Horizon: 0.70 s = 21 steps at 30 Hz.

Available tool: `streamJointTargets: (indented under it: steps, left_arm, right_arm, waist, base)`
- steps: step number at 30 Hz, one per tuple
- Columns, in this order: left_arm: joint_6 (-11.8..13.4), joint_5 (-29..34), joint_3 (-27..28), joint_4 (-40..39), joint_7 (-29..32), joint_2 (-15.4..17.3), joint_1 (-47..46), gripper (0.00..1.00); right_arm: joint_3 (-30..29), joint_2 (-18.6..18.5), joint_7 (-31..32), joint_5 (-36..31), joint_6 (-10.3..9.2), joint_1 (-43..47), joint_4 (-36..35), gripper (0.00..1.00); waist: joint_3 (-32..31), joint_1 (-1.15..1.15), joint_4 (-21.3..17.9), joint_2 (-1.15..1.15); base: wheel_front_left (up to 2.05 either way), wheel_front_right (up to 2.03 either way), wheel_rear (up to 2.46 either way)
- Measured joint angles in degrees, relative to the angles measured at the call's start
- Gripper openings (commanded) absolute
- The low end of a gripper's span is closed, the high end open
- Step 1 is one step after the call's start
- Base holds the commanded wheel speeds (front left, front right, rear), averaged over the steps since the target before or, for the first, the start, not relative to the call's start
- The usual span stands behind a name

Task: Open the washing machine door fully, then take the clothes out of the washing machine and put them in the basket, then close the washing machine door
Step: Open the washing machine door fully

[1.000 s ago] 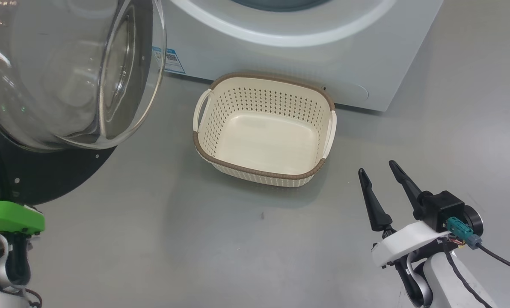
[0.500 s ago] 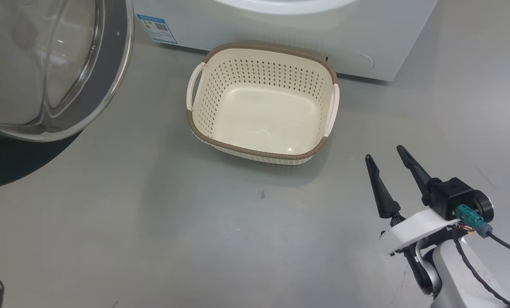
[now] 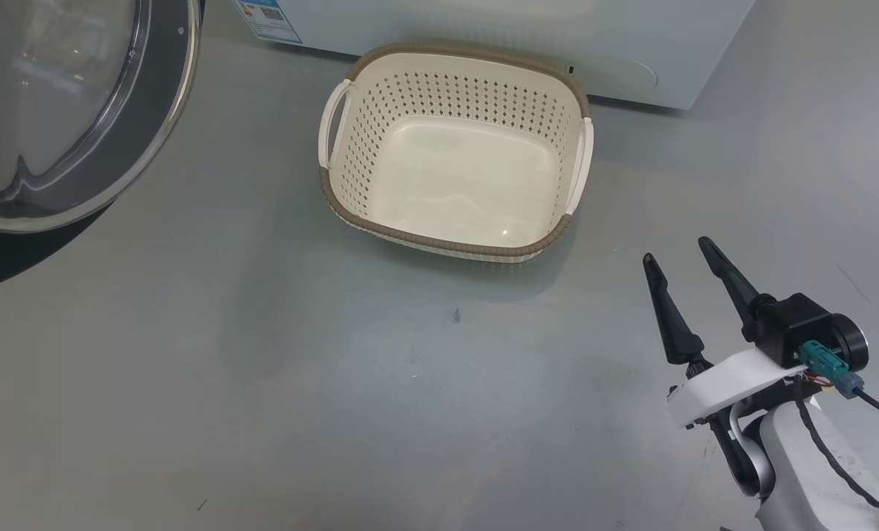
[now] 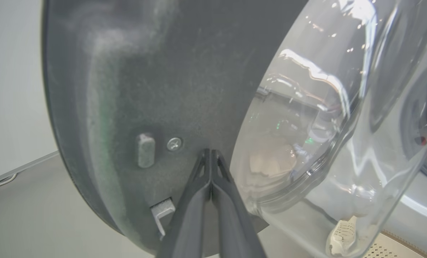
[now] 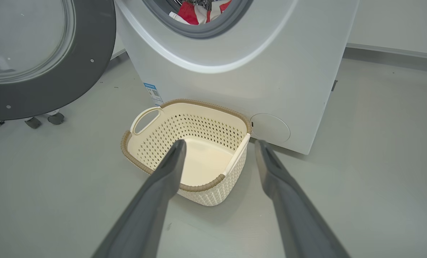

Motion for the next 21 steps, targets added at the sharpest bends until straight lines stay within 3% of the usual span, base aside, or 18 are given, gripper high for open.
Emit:
streamJointTargets:
  steps: [13, 21]
  left_arm:
    - [-0.59, 0.19, -0.67, 4.93, -1.93, 0.0, -1.11, 0.0]
    - [-2.59, 2.3, -3.85, 6.49, -2.94, 0.09, -1.1, 0.0]
  right_arm:
    - [-0.08, 0.18, -0.03, 0.01, 0.0, 0.01, 0.76, 1.0]
    - [-0.08, 1.51, -0.51, 0.41, 0.0, 0.01, 2.24, 1.0]
  waist:
    - [-1.82, 0.0, 0.1, 0.0]
    - [-4.96, 0.0, 0.07, 0.0]
  base:
    - [0.0, 0.0, 0.0]
    - [0.0, 0.0, 0.0]
